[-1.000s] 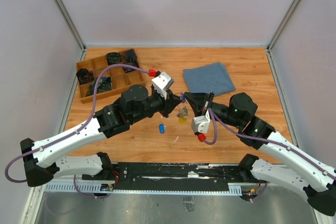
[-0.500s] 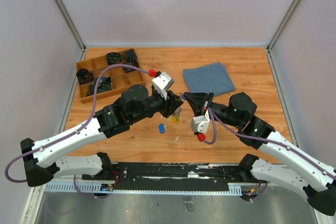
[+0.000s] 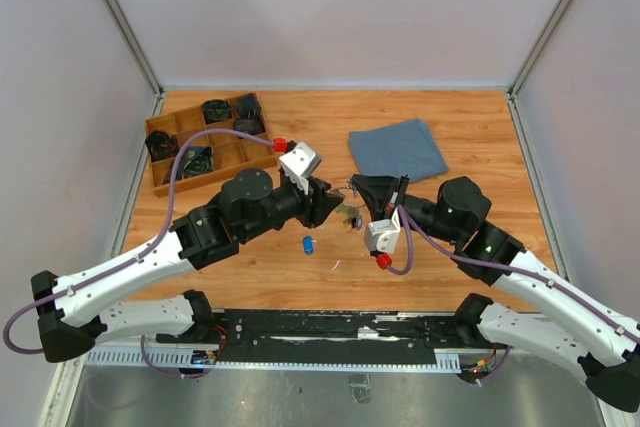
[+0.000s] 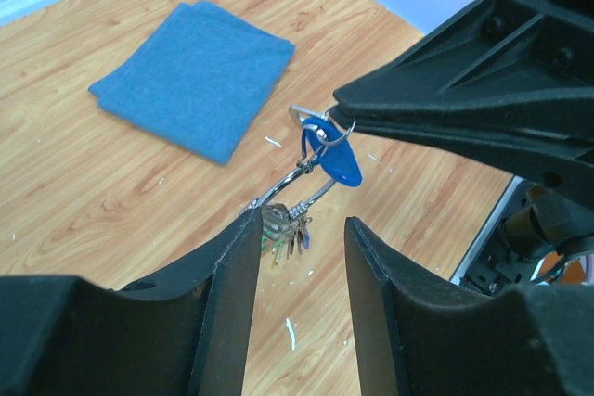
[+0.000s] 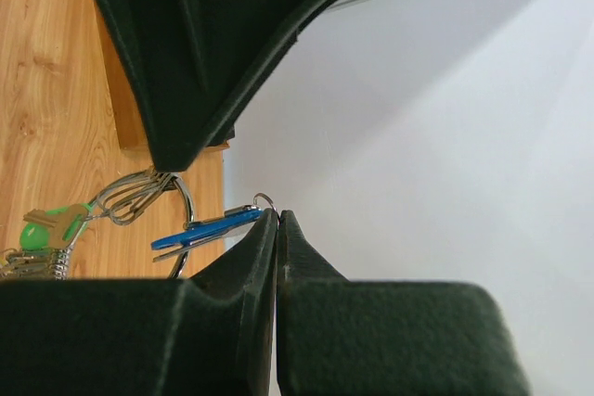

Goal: Put the keys on the keyring

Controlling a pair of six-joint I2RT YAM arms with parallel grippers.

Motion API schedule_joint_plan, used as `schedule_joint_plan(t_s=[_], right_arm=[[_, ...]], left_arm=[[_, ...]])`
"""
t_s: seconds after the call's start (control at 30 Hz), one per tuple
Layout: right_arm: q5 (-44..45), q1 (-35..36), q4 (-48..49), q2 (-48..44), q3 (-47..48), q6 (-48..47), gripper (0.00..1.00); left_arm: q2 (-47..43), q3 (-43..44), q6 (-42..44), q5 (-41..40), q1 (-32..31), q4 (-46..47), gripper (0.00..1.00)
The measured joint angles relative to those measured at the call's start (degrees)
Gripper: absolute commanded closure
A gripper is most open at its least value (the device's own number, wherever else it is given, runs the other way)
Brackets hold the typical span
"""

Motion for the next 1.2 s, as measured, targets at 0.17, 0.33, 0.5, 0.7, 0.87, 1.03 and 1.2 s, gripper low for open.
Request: schedule_joint_plan(t_s=[0.17, 0.33, 0.5, 0.7, 0.87, 1.03, 1.2], right_arm=[[0.3, 0.0, -0.2, -0.2, 0.0, 0.4, 1.0], [0.3, 0.0, -0.7, -0.8, 0.0, 1.1, 1.0], [0.2, 0.4, -1.3, -1.4, 0.0, 2.1, 1.0], [0.2, 0.5, -1.8, -1.7, 0.0, 3.0, 1.0], [0.2, 0.5, -1.8, -1.7, 0.0, 3.3, 1.0], [0.2, 0.8, -1.9, -1.7, 0.0, 3.7, 1.0], [0.3, 1.0, -2.4, -2.0, 0.0, 4.1, 1.0]], left_arm=[[0.0, -2.0, 0.4, -0.7, 0.0, 0.1, 0.5], [1.0, -2.3, 2.5, -1.9, 0.0, 0.2, 0.47], [2.5, -2.3, 5.6, -2.6, 0.0, 0.8, 0.46], [4.5, -2.3, 7.9, -2.2, 0.0, 1.8, 0.46], [5.4, -2.3, 8.2, -1.3, 0.0, 2.8, 0.5], [6.0, -2.3, 8.2, -0.4, 0.0, 3.8, 0.69], [6.3, -2.3, 8.2, 0.3, 0.0, 4.3, 0.97]])
